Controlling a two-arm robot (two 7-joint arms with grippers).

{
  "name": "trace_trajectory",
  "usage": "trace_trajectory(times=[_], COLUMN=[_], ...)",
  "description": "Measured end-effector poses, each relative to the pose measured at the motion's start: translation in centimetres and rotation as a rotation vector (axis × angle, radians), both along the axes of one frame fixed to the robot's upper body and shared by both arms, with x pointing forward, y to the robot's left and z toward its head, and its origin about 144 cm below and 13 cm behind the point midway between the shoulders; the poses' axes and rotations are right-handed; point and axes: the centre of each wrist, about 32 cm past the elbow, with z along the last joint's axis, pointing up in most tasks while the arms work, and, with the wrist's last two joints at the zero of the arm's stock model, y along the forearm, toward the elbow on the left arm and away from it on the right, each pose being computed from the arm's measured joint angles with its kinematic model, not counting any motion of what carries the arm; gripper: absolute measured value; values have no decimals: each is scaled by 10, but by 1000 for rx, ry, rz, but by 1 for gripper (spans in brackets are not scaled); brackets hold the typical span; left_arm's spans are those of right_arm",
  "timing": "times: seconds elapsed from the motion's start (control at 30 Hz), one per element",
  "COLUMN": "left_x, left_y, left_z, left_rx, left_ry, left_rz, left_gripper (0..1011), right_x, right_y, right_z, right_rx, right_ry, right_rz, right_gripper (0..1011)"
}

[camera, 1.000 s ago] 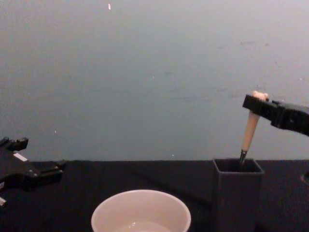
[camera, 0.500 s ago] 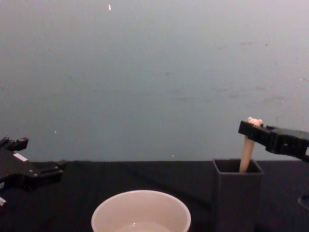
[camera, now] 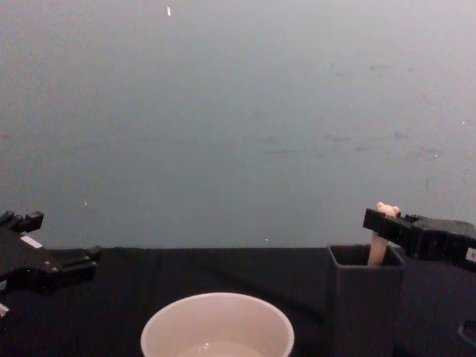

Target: Pick up the stirring spoon with one hand, stir inside the cup, then place it back in its original position.

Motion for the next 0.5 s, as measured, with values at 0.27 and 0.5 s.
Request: trace_trajectory(times=[0.27, 0.5], left_x=[0, 0], left_y=[0, 0], left_z=[0, 0], left_rx=[0, 0], left_ry=[0, 0], left_rz=[0, 0], left_gripper=[1001, 1001], right_x=[-1, -1], right_y=[0, 0], right_z=[-1, -1], right_rx=[-7, -7], right_ry=[8, 7], right_rz=[-3, -4], right_gripper=[224, 224])
